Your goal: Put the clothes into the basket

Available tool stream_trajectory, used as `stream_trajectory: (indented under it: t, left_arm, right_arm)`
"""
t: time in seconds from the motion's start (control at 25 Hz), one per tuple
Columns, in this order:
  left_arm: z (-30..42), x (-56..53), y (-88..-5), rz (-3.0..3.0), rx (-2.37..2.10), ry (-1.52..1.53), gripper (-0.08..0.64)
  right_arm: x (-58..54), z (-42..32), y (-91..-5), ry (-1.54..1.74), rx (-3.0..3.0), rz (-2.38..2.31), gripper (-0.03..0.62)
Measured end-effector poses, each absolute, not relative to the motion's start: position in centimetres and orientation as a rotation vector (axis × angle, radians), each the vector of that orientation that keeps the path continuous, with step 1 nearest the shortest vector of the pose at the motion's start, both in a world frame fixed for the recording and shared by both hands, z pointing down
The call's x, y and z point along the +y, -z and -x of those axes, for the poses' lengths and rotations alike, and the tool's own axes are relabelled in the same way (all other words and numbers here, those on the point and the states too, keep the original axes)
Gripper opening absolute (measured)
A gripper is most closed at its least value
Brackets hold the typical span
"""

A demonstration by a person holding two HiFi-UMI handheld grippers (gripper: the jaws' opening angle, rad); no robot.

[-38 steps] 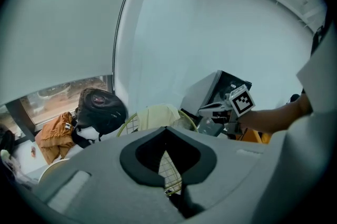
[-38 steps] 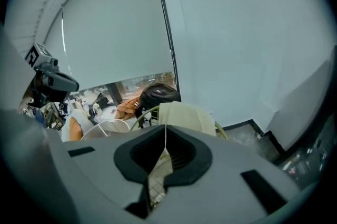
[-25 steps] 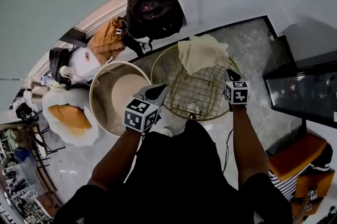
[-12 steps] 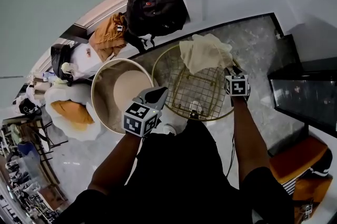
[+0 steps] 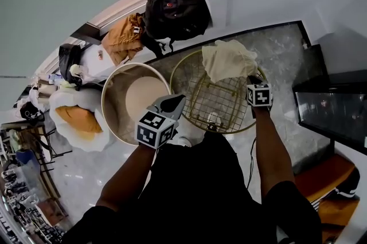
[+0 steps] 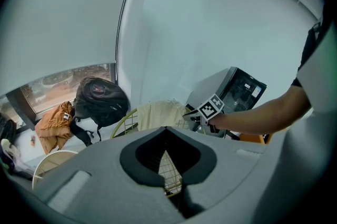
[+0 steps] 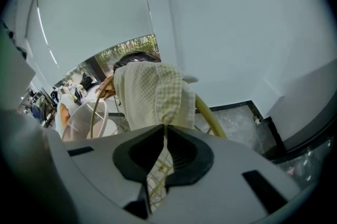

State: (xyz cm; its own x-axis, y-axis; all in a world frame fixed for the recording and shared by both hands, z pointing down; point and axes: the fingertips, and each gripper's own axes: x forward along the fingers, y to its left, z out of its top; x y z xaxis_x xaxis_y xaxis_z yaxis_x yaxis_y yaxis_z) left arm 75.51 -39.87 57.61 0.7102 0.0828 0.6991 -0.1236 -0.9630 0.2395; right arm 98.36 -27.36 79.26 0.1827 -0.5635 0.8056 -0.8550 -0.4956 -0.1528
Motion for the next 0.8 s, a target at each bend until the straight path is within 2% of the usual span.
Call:
stream_trajectory:
  t: [0.32,0.6,0.8]
  left_arm:
    - [-74.0,-40.2,-54.8,-2.692,-0.051,-1.015,0.0]
    - [-70.6,-41.2,-53.1,-2.702,-0.073,-0.957,0.0]
    - [-67.8,-41.8,-51.5,-2.729,-0.086,-0.896,0.0]
  right_arm:
    - [-28.3,-93.8,-71.8,-1.387,-1.653,-2.31,0.029]
    - [-30.6,-89.6,-63.1,-1.375,-1.919,-2.392,0.026]
    - [-32.3,-87.1,-56.4,-1.238,-2.065,-2.453,0.026]
